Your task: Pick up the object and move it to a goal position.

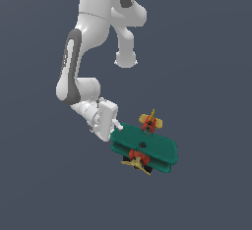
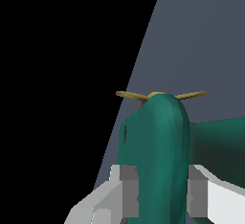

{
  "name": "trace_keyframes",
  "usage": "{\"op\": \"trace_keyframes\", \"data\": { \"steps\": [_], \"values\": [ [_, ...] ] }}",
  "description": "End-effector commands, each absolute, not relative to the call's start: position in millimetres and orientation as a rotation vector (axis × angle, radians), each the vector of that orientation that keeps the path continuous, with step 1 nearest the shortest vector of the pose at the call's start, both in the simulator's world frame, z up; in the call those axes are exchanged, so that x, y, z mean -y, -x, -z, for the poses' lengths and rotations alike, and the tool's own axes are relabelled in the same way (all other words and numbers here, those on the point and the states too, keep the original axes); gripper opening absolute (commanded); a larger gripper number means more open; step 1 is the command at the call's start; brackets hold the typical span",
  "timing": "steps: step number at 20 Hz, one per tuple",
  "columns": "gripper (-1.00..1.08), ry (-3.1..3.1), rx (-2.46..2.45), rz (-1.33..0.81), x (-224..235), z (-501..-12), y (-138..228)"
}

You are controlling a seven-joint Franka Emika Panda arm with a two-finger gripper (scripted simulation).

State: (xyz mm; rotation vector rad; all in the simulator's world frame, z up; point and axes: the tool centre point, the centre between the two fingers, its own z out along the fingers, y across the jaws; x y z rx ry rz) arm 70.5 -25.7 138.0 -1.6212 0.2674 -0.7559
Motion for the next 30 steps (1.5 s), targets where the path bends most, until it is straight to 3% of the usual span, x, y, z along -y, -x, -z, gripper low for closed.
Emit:
{"op": "trace_keyframes", "data": {
  "steps": [1, 9, 22, 30],
  "values": [
    [-1.0, 1.62, -0.266, 0.757, 23.9, -143.5, -71.1],
    [-1.0, 1.624, -0.264, 0.754, 5.4, -191.4, -71.6],
    [-1.0, 1.624, -0.263, 0.753, -51.1, -348.2, -77.3],
    [-1.0, 1.621, -0.264, 0.756, -69.3, -408.6, -82.1]
  ]
}}
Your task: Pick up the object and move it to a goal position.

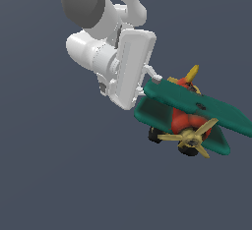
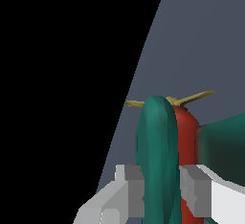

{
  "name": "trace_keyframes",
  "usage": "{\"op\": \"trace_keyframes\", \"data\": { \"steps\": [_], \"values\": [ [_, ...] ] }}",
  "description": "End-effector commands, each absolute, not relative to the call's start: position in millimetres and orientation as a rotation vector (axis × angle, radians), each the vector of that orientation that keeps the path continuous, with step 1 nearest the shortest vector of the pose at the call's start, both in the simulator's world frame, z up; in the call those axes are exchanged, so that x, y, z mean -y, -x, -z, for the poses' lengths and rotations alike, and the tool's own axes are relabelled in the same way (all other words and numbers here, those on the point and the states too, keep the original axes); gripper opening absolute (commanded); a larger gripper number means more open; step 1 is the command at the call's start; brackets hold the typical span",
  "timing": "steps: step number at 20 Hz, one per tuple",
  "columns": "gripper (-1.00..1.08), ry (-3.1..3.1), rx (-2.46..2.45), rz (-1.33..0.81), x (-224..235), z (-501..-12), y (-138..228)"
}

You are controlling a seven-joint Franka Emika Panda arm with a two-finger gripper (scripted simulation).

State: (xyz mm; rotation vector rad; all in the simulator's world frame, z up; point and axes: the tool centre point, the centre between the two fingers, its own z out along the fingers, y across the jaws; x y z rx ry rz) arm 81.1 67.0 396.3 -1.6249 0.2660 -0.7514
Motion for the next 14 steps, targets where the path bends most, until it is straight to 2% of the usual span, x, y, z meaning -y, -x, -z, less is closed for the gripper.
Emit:
{"op": "trace_keyframes", "data": {
  "steps": [1, 14],
  "values": [
    [-1.0, 1.621, -0.264, 0.757, -70.1, -412.6, -82.5],
    [-1.0, 1.623, -0.265, 0.756, -76.0, -435.2, -84.6]
  ]
}}
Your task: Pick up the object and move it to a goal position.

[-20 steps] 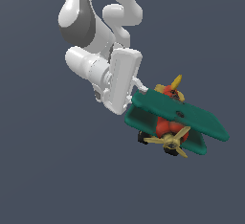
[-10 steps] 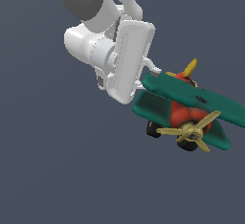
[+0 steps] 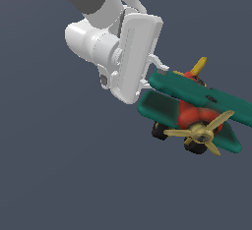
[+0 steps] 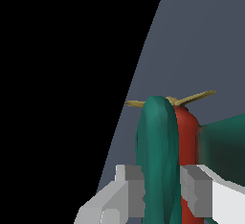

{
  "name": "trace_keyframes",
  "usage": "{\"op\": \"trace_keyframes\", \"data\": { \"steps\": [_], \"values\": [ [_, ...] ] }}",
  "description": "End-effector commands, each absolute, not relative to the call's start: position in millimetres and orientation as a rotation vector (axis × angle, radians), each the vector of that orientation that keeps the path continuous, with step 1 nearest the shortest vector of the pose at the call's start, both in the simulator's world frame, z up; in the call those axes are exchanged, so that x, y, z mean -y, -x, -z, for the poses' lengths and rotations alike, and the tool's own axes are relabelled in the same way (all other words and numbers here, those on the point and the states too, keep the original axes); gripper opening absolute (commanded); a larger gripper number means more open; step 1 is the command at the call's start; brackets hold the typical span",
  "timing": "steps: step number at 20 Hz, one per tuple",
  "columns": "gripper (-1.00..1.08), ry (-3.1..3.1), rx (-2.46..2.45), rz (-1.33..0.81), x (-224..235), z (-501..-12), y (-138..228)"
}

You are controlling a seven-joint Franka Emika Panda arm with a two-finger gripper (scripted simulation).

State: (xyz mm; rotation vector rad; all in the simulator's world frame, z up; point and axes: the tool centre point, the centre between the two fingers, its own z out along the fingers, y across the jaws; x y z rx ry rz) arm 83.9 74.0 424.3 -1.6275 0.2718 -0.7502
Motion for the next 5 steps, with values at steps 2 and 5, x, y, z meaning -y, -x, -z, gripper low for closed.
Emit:
{"op": "trace_keyframes", "data": {
  "steps": [2, 5],
  "values": [
    [-1.0, 1.623, -0.265, 0.756, -77.7, -441.2, -85.1],
    [-1.0, 1.623, -0.265, 0.755, -78.9, -444.6, -85.3]
  ]
}}
